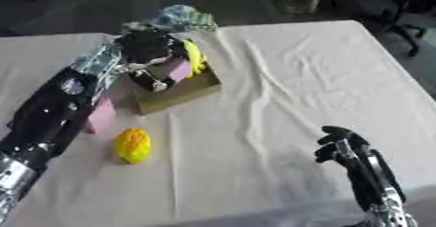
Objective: Pick up objects on the table and place them in the box.
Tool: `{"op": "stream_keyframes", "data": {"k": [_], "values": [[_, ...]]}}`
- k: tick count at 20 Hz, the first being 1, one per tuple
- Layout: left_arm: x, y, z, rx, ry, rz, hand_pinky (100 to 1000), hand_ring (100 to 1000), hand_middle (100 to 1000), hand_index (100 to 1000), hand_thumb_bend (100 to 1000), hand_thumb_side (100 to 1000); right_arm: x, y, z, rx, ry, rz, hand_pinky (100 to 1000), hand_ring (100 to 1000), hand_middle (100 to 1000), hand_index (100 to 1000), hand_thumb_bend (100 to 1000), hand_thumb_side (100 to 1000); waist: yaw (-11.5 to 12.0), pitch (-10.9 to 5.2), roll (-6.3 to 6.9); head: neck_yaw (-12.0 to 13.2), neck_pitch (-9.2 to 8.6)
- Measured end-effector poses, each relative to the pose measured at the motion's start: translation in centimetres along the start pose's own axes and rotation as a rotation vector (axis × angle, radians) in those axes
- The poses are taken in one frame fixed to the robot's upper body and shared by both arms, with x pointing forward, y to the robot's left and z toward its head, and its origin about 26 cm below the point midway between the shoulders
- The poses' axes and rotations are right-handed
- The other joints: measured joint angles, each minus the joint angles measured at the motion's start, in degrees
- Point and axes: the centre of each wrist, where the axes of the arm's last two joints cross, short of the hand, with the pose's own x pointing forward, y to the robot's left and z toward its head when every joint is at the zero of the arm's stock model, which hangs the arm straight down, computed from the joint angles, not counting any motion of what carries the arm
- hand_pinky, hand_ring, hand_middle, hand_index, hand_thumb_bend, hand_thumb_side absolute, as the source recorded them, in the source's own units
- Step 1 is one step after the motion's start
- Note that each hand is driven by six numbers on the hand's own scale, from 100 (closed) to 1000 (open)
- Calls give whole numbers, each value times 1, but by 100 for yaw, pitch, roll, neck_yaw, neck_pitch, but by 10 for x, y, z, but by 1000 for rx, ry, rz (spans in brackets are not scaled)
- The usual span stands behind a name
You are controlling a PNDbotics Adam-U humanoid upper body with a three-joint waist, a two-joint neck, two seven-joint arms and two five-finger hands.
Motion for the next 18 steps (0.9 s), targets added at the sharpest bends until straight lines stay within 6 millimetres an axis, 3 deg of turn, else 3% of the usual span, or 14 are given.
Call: {"op": "stream_keyframes", "data": {"k": [2,6,11,16,18], "values": [[0,-3,1,13,7,-13,792,731,726,821,161,233,1,3,-3,5,-8,-10,510,528,556,742,100,708,-60,82,-23,29,0],[1,-9,2,0,8,-34,805,751,755,851,185,246,3,8,-7,13,-19,-27,510,529,556,742,100,706,-109,98,-42,84,0],[1,-11,2,-17,6,-48,820,765,794,902,287,261,4,9,-9,20,-24,-29,511,529,556,743,100,702,-121,98,-42,100,0],[0,-4,1,24,16,-55,843,792,842,946,543,325,4,10,-10,21,-27,-31,511,529,557,743,100,701,-120,98,-42,104,0],[-2,3,0,55,18,-64,847,795,844,947,577,352,4,10,-10,21,-27,-31,511,529,557,743,100,701,-119,98,-42,104,0]]}}
